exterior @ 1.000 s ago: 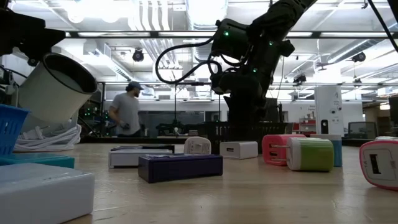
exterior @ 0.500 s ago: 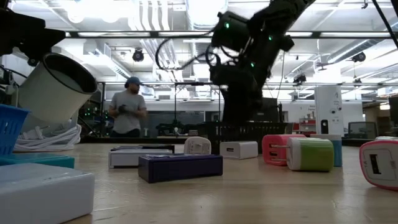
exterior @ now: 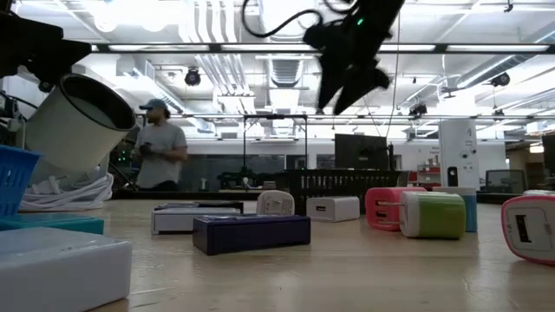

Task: Pick & Place Office items
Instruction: Put the white black charger adapter into the black bin

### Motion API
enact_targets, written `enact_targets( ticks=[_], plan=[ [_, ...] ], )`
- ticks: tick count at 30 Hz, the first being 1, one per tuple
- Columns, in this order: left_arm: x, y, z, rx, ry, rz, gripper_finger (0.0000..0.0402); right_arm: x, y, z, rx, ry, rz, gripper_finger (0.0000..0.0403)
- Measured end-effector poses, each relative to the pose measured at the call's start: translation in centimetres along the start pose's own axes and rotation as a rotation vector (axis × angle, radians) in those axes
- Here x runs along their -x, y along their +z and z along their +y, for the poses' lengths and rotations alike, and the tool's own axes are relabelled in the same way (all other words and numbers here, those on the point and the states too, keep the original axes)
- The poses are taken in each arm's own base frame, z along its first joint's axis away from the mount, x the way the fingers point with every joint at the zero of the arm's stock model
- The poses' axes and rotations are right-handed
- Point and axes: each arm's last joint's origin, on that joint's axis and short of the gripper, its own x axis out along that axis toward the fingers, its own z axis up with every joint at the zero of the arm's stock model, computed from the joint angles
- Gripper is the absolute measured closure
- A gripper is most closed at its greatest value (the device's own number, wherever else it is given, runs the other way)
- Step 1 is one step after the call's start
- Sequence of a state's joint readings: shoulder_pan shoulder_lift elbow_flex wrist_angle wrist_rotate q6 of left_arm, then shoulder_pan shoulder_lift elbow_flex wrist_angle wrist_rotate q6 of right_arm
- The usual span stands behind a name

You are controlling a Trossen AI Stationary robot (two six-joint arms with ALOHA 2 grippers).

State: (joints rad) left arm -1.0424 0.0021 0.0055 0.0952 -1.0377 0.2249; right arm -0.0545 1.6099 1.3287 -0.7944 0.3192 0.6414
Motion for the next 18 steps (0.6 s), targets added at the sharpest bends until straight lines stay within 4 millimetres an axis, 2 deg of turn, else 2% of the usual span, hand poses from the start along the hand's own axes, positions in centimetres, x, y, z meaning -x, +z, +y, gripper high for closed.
enact_targets(
  ticks=[8, 18],
  plan=[
    [0.0, 0.0, 0.0, 0.0, 0.0, 0.0, 0.0177, 3.6, -2.1, -0.7, -0.185, -0.098, 0.099, 0.0188],
    [0.0, 0.0, 0.0, 0.0, 0.0, 0.0, 0.0177, 5.6, -7.7, 0.0, -0.413, -0.278, 0.194, 0.0188]
  ],
)
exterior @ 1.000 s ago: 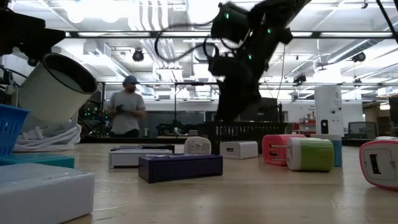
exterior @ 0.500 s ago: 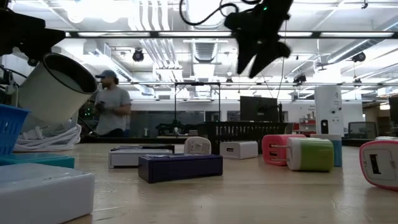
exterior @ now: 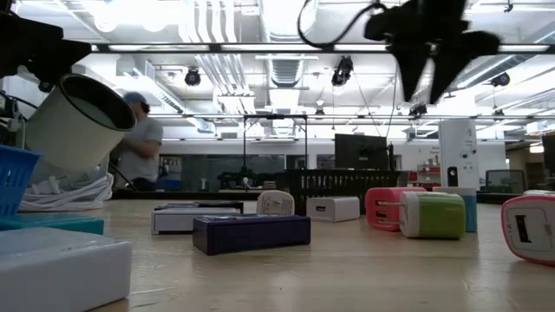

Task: Pick & Place Office items
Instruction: Put the white black charger adapter into the black bin

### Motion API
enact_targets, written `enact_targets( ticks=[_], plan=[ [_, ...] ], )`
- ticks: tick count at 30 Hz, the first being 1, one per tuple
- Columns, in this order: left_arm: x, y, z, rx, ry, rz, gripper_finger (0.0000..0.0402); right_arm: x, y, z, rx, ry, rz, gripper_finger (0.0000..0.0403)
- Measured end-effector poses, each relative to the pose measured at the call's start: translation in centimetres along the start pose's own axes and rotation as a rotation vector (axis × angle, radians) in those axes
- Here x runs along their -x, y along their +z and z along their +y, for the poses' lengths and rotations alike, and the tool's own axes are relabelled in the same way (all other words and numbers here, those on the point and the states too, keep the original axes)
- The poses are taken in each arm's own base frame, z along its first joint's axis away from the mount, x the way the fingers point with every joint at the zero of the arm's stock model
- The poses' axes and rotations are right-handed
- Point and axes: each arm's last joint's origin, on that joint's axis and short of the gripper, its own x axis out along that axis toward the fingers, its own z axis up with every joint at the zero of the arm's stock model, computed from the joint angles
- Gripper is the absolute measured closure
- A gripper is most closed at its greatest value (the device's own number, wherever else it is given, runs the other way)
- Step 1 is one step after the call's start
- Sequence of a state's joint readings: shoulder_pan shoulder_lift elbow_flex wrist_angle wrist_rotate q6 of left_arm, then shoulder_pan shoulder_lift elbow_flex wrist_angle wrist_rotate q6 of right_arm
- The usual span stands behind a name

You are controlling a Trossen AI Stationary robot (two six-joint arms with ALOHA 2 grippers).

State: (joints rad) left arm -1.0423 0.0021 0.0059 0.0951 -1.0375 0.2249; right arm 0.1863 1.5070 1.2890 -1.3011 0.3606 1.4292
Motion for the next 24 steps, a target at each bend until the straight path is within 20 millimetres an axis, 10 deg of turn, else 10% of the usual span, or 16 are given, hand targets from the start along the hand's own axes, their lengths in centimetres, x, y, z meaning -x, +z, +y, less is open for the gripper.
enact_targets(
  ticks=[24],
  plan=[
    [0.0, 0.0, 0.0, 0.0, 0.0, 0.0, 0.0177, -4.0, -10.1, -3.7, -0.276, -0.183, 0.008, 0.0188]
  ],
)
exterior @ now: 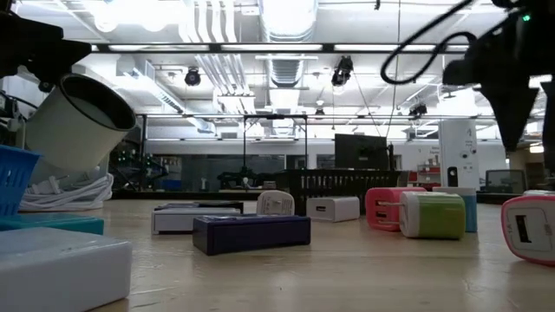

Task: Pick & Place Office items
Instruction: Put the white black charger adapter into the black bin

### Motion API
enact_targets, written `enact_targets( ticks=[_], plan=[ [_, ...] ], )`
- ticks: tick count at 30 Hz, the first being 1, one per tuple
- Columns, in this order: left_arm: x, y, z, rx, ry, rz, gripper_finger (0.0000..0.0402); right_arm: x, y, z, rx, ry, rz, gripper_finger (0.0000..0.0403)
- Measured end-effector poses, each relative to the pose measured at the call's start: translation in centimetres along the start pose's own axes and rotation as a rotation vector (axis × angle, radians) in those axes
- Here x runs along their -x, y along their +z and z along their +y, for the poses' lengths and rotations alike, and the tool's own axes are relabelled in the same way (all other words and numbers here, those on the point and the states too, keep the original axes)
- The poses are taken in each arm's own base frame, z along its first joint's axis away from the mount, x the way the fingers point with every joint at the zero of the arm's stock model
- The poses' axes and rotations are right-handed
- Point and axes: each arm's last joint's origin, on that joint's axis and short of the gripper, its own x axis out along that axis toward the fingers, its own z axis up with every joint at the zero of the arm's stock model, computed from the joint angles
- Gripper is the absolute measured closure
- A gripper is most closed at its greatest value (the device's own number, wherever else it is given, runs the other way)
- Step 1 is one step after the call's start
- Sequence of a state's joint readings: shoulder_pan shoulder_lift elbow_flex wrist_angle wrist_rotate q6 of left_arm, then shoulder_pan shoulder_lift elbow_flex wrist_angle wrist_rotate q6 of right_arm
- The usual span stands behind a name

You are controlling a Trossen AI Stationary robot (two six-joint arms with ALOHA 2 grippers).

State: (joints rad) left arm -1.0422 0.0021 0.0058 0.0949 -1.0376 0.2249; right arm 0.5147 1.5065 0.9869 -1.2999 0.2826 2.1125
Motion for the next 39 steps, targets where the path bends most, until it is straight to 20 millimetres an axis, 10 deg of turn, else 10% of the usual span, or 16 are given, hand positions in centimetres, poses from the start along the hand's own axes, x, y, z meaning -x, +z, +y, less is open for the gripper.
enact_targets(
  ticks=[39],
  plan=[
    [0.0, 0.0, 0.0, 0.0, 0.0, 0.0, 0.0177, -7.5, -1.6, -1.8, -0.054, 0.068, 0.046, 0.0208]
  ],
)
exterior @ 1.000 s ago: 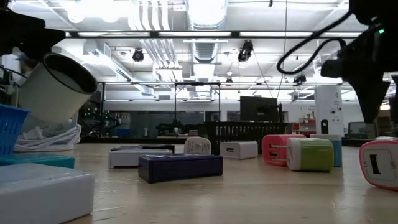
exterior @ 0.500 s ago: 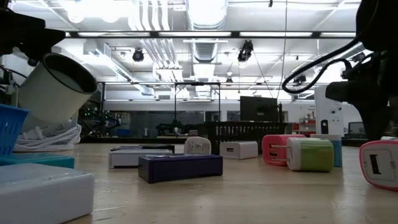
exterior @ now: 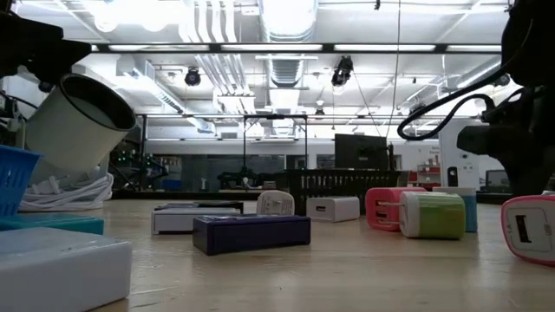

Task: Pick & Place Office items
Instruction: Put the white black charger adapter into the black bin

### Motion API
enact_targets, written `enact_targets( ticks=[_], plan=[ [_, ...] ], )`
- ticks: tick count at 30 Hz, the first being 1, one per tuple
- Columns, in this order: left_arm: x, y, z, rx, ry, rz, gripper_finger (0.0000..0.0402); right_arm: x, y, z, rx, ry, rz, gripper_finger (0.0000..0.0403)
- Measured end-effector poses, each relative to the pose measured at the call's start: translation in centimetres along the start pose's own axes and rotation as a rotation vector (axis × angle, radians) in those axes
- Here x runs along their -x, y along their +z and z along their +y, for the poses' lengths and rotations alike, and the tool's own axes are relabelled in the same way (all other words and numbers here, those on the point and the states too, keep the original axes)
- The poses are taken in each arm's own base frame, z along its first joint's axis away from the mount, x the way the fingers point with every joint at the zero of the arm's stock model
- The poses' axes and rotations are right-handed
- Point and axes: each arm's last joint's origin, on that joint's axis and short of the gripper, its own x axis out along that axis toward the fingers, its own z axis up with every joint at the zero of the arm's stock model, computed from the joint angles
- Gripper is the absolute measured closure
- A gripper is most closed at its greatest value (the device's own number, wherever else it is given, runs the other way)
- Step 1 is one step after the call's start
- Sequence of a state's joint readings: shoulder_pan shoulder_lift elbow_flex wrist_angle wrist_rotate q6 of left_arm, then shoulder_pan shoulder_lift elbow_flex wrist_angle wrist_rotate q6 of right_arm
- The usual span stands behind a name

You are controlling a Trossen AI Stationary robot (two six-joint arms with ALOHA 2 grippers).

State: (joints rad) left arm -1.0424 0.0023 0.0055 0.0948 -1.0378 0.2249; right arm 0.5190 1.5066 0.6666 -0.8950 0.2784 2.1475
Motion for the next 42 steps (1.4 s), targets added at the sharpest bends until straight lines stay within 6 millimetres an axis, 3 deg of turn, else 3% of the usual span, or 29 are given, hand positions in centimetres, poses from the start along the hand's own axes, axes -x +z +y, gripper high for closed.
enact_targets(
  ticks=[9, 23, 29, 38, 42],
  plan=[
    [0.0, 0.0, 0.0, 0.0, 0.0, 0.0, 0.0177, 0.0, 0.0, 0.0, 0.009, -0.001, -0.002, 0.0269],
    [0.0, 0.0, 0.0, 0.0, 0.0, 0.0, 0.0177, 0.3, 0.1, 0.1, 0.015, 0.009, -0.033, 0.0261],
    [0.0, 0.0, 0.0, 0.0, 0.0, 0.0, 0.0177, 2.1, 0.7, 0.8, 0.038, 0.084, -0.124, 0.0259],
    [0.0, 0.0, 0.0, 0.0, 0.0, 0.0, 0.0177, 6.2, 2.1, 2.3, 0.168, 0.373, -0.326, 0.0258],
    [0.0, 0.0, 0.0, 0.0, 0.0, 0.0, 0.0177, 7.4, 2.5, 3.1, 0.246, 0.422, -0.38, 0.0257]
  ],
)
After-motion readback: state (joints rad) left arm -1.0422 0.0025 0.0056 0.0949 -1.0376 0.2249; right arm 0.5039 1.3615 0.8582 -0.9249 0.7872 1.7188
